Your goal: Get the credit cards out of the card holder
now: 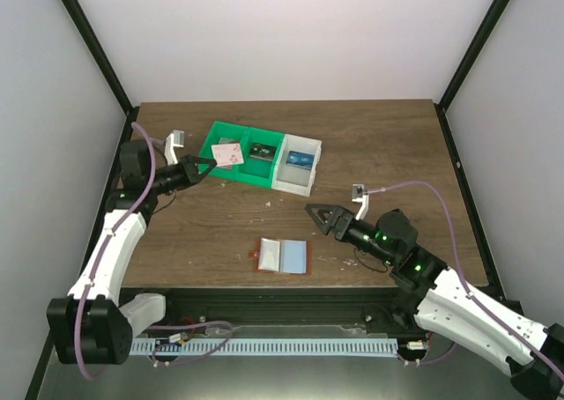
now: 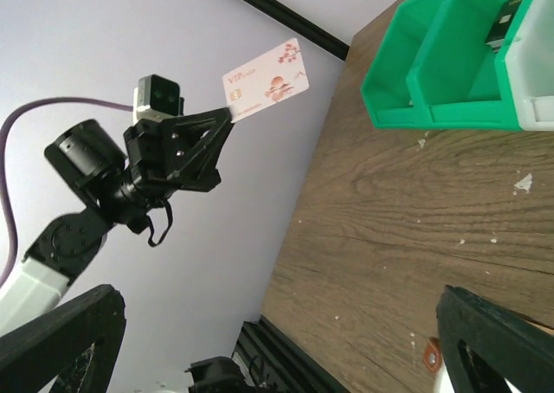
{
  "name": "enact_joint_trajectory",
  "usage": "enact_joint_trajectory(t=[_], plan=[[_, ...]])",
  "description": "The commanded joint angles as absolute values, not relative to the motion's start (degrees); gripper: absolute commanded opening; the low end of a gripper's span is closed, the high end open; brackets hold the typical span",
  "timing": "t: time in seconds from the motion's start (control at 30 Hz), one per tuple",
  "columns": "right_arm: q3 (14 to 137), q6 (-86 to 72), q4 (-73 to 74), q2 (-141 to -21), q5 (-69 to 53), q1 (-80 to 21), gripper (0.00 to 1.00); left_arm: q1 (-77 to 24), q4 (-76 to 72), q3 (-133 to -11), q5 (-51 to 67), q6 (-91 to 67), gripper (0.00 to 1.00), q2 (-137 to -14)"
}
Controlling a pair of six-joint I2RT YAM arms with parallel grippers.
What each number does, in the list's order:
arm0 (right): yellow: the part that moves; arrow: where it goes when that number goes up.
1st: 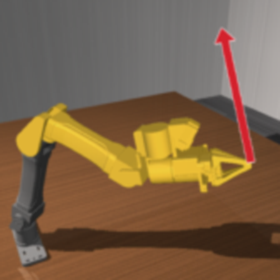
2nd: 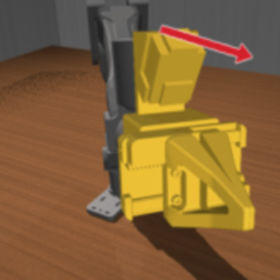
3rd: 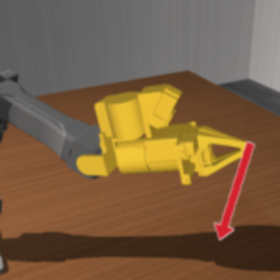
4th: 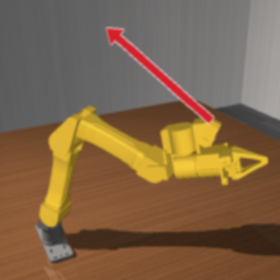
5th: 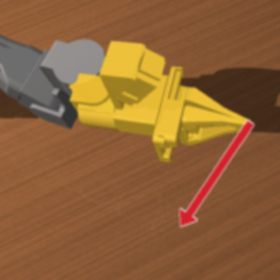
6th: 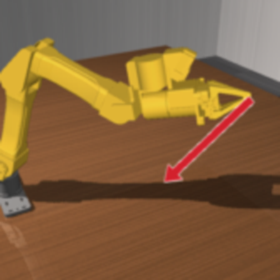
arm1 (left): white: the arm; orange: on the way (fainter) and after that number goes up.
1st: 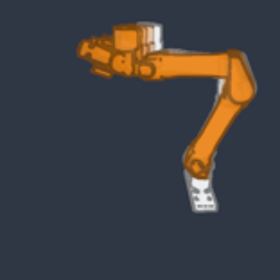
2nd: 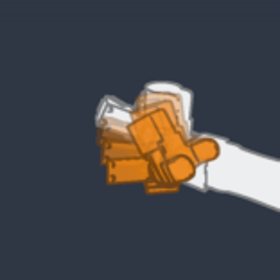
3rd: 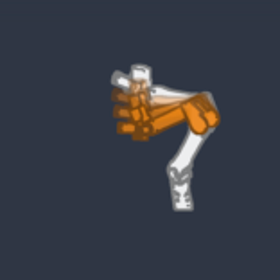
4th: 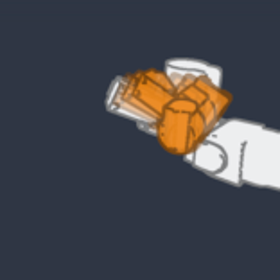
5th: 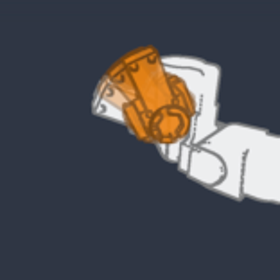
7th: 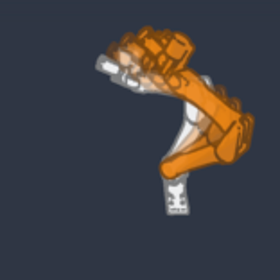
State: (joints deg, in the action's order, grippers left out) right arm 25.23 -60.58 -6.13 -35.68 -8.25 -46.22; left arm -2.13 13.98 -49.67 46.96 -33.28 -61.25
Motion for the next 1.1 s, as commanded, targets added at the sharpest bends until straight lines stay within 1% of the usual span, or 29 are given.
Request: enact_joint_trajectory(t=[0.0, 0.13, 0.47, 0.63, 0.77, 0.93, 1.07], plan=[[26.17, -56.01, -0.2, -33.91, -7.7, -46.32, 1.0, 1.19, 18.9, -51.27, 49.12, -27.66, 0.0, -66.76], [28.0, -53.41, 3.36, -33.5, -7.64, -46.32, 1.0, 3.9, 20.43, -54.86, 50.68, -25.4, 0.0, -74.43], [29.77, -51.39, 4.94, -33.39, -8.08, -46.32, 1.0, 4.83, 34.2, -71.25, 40.89, -13.06, 0.0, -93.44], [29.5, -52.26, 5.21, -32.73, -6.67, -46.32, 1.0, 5.13, 39.09, -77.52, 34.98, -10.79, 0.0, -98.26], [28.71, -53.23, 4.45, -32.09, -5.38, -46.32, 1.0, 5.19, 39.86, -81.53, 37.2, -10.17, 0.0, -102.5], [28.52, -53.47, 3.36, -32.82, -4.54, -46.32, 1.0, 5.19, 42.05, -86.66, 36.57, -9.33, 0.0, -107.34], [28.65, -53.78, 2.61, -33.71, -4.47, -46.32, 1.0, 5.19, 42.26, -88.34, 36.7, -9.58, 0.0, -109.85]])
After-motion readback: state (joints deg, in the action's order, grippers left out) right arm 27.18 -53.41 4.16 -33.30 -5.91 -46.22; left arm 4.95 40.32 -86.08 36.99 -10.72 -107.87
